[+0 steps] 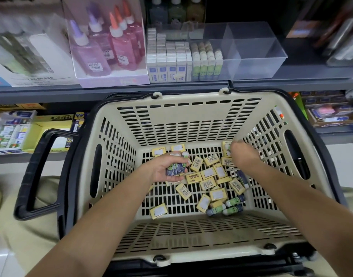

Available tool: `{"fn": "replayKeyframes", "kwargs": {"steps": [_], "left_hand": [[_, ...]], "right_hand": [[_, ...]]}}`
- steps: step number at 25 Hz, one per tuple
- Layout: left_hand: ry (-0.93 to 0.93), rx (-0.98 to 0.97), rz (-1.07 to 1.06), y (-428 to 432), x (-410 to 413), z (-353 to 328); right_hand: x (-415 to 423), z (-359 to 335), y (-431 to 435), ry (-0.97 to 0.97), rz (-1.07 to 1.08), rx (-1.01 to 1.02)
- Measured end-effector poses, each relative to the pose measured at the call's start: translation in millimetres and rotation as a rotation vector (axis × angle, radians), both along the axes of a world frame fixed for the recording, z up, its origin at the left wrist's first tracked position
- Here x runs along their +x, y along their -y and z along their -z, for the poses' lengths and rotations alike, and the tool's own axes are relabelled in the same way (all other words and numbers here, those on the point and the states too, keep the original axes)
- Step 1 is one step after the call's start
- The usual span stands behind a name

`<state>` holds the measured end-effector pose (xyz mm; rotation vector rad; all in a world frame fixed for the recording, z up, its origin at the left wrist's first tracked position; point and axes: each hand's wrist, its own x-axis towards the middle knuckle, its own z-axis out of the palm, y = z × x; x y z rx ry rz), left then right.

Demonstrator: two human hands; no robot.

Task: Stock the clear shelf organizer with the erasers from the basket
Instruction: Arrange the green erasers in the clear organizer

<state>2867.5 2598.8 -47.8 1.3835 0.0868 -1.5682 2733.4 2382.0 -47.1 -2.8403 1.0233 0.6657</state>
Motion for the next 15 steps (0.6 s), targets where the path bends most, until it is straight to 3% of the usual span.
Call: {"fn": "replayKeyframes", "kwargs": {"steps": [3,6,9,11,15], "left_hand": [[-0.018,-0.027,-0.043,0,1,-5],[-0.027,-0.059,-0.099,2,3,-13],[0.077,-0.075,-0.147,13,6,-31],[0.216,-0.117,-0.118,23,7,-48],[0.447,-0.208,-0.124,41,16,-94]], "right_hand": [[5,-3,-4,0.093,0.063,0.156],[25,-20,-20,0.293,0.130,0.493],[43,-55,-38,0.481,0.043,0.772],[48,-78,-43,0.529,-0.066,0.831],[59,-123,-25,0.672,-0.121,0.721]]}}
